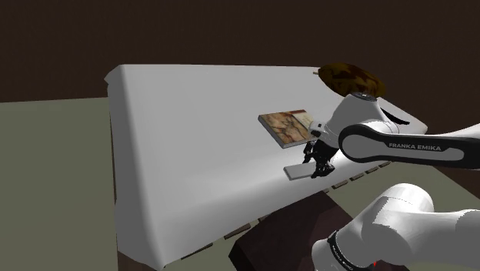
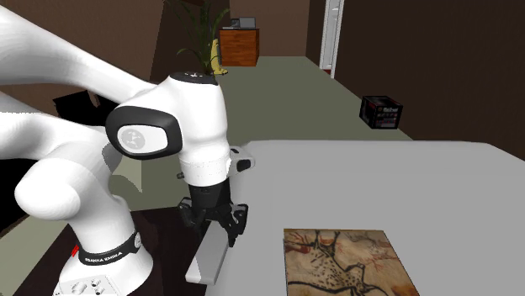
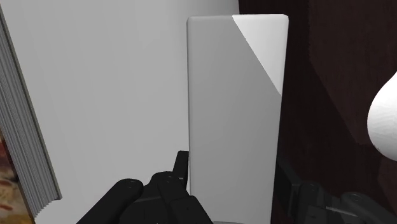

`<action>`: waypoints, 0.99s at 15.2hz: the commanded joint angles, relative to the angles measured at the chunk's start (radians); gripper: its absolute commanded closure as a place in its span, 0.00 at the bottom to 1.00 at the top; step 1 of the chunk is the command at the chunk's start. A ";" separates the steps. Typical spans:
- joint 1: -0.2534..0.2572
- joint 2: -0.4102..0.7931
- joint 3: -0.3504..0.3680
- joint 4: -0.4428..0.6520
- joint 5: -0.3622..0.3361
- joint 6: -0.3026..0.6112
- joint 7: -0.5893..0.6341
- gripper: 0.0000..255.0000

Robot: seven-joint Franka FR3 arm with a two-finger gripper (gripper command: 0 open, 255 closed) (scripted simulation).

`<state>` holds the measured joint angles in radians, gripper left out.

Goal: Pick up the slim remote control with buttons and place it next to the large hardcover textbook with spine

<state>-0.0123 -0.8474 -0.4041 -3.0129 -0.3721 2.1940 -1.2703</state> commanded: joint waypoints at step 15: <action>0.017 -0.096 0.045 0.086 0.049 -0.179 -0.005 0.00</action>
<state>0.0035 -0.9338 -0.3632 -2.9326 -0.3268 2.0316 -1.2755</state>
